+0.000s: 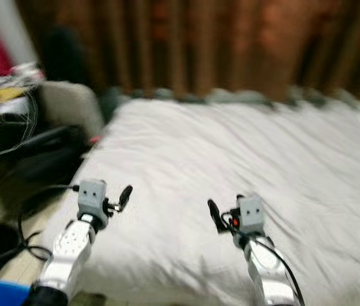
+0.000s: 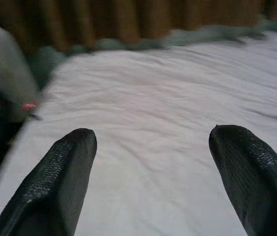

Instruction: Clean up the room

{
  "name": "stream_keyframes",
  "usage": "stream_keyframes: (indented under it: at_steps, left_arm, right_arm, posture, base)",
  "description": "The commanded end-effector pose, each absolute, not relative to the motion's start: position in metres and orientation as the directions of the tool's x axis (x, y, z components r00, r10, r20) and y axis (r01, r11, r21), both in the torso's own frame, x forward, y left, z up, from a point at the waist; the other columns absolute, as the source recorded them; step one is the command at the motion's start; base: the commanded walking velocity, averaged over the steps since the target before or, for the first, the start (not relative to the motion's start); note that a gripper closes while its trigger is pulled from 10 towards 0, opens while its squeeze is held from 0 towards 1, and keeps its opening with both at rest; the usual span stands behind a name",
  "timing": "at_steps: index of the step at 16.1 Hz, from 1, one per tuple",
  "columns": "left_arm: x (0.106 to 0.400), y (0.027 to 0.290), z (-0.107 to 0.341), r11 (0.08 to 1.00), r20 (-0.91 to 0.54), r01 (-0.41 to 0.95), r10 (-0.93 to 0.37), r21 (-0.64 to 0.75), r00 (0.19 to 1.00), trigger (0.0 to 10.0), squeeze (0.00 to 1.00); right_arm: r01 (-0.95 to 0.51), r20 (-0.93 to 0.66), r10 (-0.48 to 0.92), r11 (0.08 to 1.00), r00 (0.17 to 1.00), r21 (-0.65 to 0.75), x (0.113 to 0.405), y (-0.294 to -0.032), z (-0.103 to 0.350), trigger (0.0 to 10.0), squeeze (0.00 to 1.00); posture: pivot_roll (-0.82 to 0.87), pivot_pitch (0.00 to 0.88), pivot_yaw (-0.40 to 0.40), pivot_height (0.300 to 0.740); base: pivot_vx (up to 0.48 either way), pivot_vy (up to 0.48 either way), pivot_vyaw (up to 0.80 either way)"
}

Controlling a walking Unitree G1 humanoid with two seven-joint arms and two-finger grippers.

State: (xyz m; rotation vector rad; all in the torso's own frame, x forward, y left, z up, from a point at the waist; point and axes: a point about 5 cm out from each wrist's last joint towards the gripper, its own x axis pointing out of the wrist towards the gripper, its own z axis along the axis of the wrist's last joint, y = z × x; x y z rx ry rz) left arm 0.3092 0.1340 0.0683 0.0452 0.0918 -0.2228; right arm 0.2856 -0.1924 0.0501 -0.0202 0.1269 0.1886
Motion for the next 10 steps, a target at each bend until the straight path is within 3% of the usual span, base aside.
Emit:
stream_keyframes:
  at_steps: [1, 3, 6, 10]
  left_arm:
    - [0.311, 0.132, 0.069, 0.979, -0.098, 0.204, -0.202, 0.018, 0.975, 10.0, 0.0]
    - [0.31, 0.136, 0.064, 0.993, -0.127, 0.113, -0.116, -0.03, 0.985, 10.0, 0.0]
    - [0.309, 0.125, 0.064, 0.992, -0.124, 0.125, -0.124, -0.001, 0.984, 10.0, 0.0]
    - [0.316, 0.135, 0.064, 0.996, -0.138, 0.093, -0.092, 0.006, 0.986, 10.0, 0.0]
  right_arm:
    - [-0.182, -0.131, 0.179, 0.983, 0.975, -0.015, 0.285, -0.194, 0.049, 10.0, 0.0]
    - [-0.184, -0.131, 0.181, 0.983, 0.975, -0.007, 0.284, -0.193, 0.047, 10.0, 0.0]
    - [-0.203, -0.14, 0.2, 0.979, 0.97, -0.01, 0.284, -0.191, 0.047, 10.0, 0.0]
    - [-0.204, -0.136, 0.2, 0.979, 0.97, -0.019, 0.286, -0.191, 0.047, 10.0, 0.0]
  posture:
    - [-0.04, 0.0, 0.056, 0.74]
    - [-0.04, 0.0, 0.06, 0.74]
    - [-0.04, 0.0, 0.055, 0.74]
    - [-0.04, 0.0, 0.051, 0.74]
  base:
    - [0.0, 0.0, -0.78]
    - [0.0, -0.24, -0.78]
    - [0.0, -0.48, 0.0]
    - [0.0, -0.48, 0.0]
